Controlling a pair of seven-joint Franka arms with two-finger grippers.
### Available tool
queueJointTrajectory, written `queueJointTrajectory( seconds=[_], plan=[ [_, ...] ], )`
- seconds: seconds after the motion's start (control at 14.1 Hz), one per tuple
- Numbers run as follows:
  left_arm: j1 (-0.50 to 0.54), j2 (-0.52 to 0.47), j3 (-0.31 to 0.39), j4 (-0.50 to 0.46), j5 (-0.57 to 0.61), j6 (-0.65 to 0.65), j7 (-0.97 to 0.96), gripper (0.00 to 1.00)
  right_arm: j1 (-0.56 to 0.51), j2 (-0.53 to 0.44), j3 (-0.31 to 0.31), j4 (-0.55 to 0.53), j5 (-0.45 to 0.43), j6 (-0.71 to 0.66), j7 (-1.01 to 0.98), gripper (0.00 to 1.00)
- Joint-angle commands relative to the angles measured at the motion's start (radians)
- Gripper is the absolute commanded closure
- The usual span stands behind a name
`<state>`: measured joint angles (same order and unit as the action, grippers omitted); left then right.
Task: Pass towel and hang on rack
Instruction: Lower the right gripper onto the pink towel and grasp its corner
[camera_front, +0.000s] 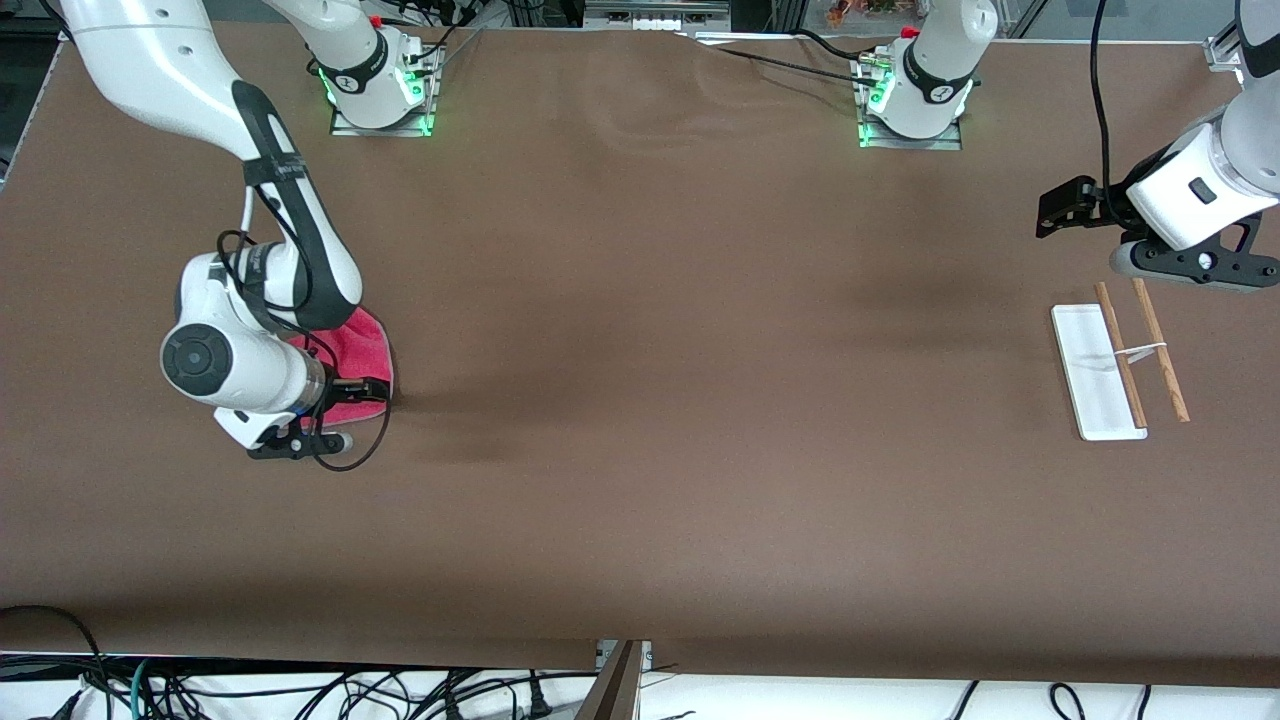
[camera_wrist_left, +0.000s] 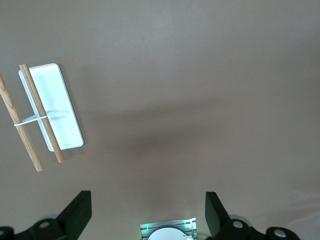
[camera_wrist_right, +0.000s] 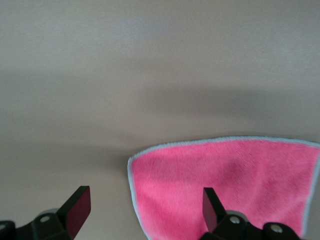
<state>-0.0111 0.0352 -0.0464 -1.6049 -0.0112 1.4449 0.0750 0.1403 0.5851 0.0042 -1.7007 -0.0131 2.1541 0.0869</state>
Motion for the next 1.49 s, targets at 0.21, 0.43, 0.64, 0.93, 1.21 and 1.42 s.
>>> queueJointTrajectory(
  seconds=[0.21, 0.43, 0.64, 0.93, 1.21, 1.42],
  plan=[
    [0.000, 0.011, 0.000, 0.028, 0.005, -0.021, 0.022, 0.00, 0.012, 0.018, 0.013, -0.053, 0.007, 0.082, 0.094, 0.03],
    [-0.001, 0.011, 0.000, 0.026, 0.005, -0.021, 0.022, 0.00, 0.018, 0.035, 0.013, -0.053, 0.012, 0.112, 0.100, 0.05],
    [0.000, 0.011, 0.000, 0.026, 0.005, -0.021, 0.022, 0.00, 0.016, 0.065, 0.013, -0.054, 0.012, 0.145, 0.100, 0.09],
    [0.000, 0.011, 0.000, 0.026, 0.005, -0.023, 0.022, 0.00, 0.015, 0.068, 0.013, -0.057, 0.025, 0.144, 0.100, 0.32],
    [0.000, 0.011, 0.000, 0.026, 0.005, -0.023, 0.020, 0.00, 0.016, 0.068, 0.013, -0.057, 0.025, 0.136, 0.097, 0.78],
    [0.000, 0.011, 0.000, 0.026, 0.005, -0.023, 0.020, 0.00, 0.016, 0.067, 0.013, -0.060, 0.027, 0.132, 0.097, 1.00]
  ],
)
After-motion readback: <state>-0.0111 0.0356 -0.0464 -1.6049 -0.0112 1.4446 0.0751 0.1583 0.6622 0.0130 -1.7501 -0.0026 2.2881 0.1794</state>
